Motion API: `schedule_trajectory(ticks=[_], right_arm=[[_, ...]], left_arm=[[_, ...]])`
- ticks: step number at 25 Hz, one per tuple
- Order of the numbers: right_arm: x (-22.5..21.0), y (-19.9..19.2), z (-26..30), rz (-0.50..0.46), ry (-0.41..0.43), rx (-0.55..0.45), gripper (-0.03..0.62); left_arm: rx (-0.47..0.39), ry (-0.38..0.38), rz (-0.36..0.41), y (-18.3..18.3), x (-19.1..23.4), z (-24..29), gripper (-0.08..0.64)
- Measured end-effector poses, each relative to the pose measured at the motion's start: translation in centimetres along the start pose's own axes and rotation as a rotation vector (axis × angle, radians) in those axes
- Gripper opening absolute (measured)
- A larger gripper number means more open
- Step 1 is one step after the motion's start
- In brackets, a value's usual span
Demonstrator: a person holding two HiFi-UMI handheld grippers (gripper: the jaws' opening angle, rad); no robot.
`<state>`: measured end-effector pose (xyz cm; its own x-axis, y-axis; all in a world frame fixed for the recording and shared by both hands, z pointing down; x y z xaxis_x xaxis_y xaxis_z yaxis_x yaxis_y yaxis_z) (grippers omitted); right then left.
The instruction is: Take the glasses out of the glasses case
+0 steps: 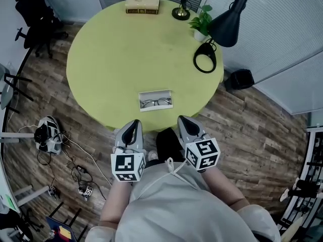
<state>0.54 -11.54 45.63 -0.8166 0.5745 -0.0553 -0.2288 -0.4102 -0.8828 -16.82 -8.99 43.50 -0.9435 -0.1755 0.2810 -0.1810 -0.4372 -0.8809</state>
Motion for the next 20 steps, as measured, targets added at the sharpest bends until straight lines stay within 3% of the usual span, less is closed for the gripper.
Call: schedule_trajectory(ticks=[9, 15, 20], right_arm=[[-5.1, 1.7, 7.2, -0.017, 0.08, 0.062, 0.0], [-7.0, 1.5, 10.6, -0.02, 0.108, 0.11, 0.0], [-8.0, 0.1, 12.4, -0.019, 0.126, 0.146, 0.0]], left_arm=[[0.118, 0.038, 0.116, -0.5, 1.2, 9.1, 0.006], [0.32, -0.089, 0.138, -3.6, 1.4, 13.9, 0.006], [0.495, -0.195, 0.26, -6.1, 1.0, 16.9, 0.009]])
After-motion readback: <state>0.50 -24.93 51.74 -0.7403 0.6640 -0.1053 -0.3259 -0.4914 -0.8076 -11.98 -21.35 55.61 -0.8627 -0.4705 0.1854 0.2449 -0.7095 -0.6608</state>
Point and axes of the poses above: the fingertips, and each gripper's own axes: z forward along the fingers, x to its left, y out of its top, the point moved 3 cm from there along -z, backward along the fingers, and after that the axes turned 10 degrees about -z, right-handed, at the moved point
